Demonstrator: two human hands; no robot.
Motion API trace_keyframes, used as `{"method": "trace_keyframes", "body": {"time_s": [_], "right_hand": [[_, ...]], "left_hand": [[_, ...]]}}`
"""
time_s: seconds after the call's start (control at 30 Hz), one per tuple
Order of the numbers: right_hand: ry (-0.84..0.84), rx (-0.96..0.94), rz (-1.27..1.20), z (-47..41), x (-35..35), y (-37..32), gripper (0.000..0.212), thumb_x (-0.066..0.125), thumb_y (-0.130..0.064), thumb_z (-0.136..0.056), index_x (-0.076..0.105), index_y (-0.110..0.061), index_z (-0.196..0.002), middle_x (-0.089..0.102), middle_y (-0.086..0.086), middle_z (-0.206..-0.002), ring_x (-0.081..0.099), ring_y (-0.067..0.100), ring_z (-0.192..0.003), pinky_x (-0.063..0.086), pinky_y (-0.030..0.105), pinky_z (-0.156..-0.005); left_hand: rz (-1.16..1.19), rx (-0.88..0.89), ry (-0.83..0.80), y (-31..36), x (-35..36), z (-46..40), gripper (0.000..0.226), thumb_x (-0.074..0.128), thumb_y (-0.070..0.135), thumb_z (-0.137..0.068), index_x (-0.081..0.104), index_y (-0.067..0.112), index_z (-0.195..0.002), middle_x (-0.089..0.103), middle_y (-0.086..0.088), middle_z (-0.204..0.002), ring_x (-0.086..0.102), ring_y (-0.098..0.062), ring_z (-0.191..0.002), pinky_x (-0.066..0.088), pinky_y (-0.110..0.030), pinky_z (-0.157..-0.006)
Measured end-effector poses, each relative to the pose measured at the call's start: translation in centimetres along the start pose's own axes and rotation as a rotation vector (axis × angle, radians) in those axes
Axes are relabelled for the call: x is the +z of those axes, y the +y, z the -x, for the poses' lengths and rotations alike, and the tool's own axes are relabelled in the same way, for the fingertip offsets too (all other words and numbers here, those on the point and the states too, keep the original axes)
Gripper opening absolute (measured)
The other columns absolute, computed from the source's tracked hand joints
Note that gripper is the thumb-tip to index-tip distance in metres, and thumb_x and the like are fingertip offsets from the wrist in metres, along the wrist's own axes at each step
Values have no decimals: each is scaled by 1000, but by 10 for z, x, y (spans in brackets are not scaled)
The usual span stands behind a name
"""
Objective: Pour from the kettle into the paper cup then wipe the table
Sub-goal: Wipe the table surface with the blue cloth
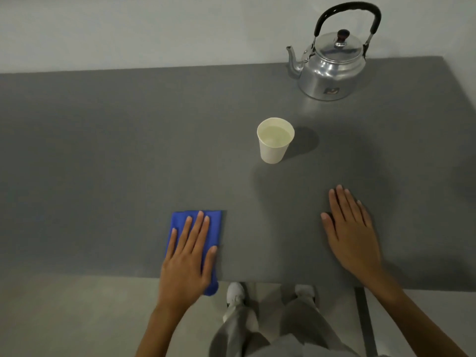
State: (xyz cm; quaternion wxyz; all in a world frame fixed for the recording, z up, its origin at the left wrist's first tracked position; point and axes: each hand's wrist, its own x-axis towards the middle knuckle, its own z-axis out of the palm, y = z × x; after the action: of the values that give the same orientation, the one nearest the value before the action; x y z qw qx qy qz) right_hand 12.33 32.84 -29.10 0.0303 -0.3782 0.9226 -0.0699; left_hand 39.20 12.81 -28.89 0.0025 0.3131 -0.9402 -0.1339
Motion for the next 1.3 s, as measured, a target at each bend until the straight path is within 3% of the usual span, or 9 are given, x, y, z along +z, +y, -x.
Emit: {"method": "trace_keyframes", "body": {"time_s": [0.17, 0.37, 0.6, 0.77, 0.9, 1.03, 1.2, 1.3], "right_hand": [[-16, -28, 9, -4, 3, -12, 62, 7, -45, -94, 11, -10, -144, 21, 14, -155, 11, 22, -143, 9, 39, -117], [-10, -11, 3, -10, 2, -10, 64, 7, -46, -94, 13, -9, -145, 22, 14, -155, 13, 23, -144, 9, 39, -117], [-6, 0, -7, -8, 2, -2, 68, -2, -51, -93, 11, -9, -145, 22, 15, -155, 12, 23, -143, 8, 38, -116], [-17, -18, -40, 3, 5, 0, 73, -9, -56, -90, 9, -11, -144, 20, 14, -155, 10, 22, -144, 9, 38, -118], [-13, -9, -42, 4, 2, -5, 67, -1, -50, -93, 13, -10, -145, 21, 14, -155, 12, 23, -144, 11, 39, -118], [-19, -5, -25, 2, -1, -7, 72, -4, -51, -93, 17, -7, -145, 22, 14, -155, 15, 25, -144, 12, 40, -118], [-25, -10, -16, -5, -1, -9, 71, -4, -51, -92, 14, -9, -146, 20, 14, -155, 12, 24, -144, 9, 39, -118], [-14, -10, -21, -8, -2, -9, 71, -4, -51, -92, 14, -8, -146, 20, 14, -155, 12, 24, -145, 8, 38, -118]], "left_hand": [[3, -136, 47, -71, -31, -31, 71, 11, 60, -91, 13, 20, -149, 15, 4, -158, 9, -15, -147, 6, -40, -120], [-15, -257, 123, -25, -21, -122, 62, 27, 43, -95, 17, 17, -150, 14, 0, -160, 8, -21, -148, 4, -46, -120], [-1, 167, 17, 118, 25, -81, 60, 22, 48, -98, 12, 22, -151, 10, 6, -159, 0, -18, -148, 0, -45, -121], [-49, 293, -56, 92, 32, -3, 60, 25, 49, -99, 7, 26, -151, 4, 13, -159, -1, -10, -148, -4, -37, -120], [-74, 208, -41, 20, 13, 22, 59, 24, 49, -99, 8, 27, -151, 8, 11, -159, 0, -9, -147, 0, -36, -120], [-38, 82, -49, -27, -13, -10, 62, 16, 52, -95, 8, 25, -150, 8, 10, -159, -3, -7, -147, 1, -37, -122], [-15, -111, 87, 5, -10, -73, 62, 18, 48, -96, 10, 21, -151, 9, 6, -159, 1, -17, -148, 2, -42, -121], [-9, -104, 94, 50, 1, -99, 59, 23, 43, -99, 8, 19, -151, 6, 3, -160, -2, -20, -148, -1, -44, -121]]}}
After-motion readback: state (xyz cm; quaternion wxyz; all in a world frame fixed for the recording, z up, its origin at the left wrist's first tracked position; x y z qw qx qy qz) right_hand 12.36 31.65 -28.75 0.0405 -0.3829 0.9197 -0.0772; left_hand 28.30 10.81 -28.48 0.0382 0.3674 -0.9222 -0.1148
